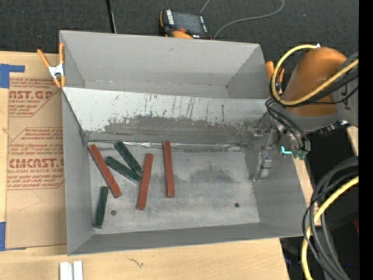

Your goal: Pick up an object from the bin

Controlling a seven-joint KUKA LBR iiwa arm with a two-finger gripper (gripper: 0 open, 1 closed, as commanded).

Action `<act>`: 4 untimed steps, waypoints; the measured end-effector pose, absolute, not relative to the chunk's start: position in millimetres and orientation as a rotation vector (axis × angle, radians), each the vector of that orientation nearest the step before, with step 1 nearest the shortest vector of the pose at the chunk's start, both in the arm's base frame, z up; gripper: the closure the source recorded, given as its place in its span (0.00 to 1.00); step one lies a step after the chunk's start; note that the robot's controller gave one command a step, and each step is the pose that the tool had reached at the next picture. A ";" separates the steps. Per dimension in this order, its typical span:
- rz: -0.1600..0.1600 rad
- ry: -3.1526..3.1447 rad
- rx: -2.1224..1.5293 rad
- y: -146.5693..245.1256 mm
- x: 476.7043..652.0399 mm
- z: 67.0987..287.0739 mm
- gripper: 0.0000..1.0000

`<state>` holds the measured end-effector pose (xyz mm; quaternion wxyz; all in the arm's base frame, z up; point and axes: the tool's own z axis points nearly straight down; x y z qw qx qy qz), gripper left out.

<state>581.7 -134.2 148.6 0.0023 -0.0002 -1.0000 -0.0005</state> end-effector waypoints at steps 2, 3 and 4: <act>-0.005 -3.151 0.042 15.5 583.0 165.1 0.00; -0.004 -3.121 0.338 67.5 590.8 87.4 0.00; -0.002 -2.976 1.019 91.2 583.9 70.1 0.00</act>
Offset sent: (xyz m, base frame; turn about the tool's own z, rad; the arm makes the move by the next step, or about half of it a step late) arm 0.0084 0.0710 -0.0786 0.0742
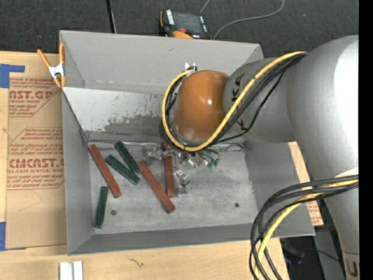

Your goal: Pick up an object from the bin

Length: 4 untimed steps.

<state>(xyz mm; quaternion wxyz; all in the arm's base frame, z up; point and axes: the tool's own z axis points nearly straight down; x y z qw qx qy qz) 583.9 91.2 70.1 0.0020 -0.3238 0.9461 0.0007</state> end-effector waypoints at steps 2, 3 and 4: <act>0.003 2.598 -1.764 83.5 555.8 69.7 1.00; 0.019 2.567 -1.832 61.4 589.1 74.7 1.00; -0.005 2.493 -1.897 60.0 562.6 222.3 1.00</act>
Offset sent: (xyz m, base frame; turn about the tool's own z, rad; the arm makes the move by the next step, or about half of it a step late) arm -0.0281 -0.0091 -0.0001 -0.5357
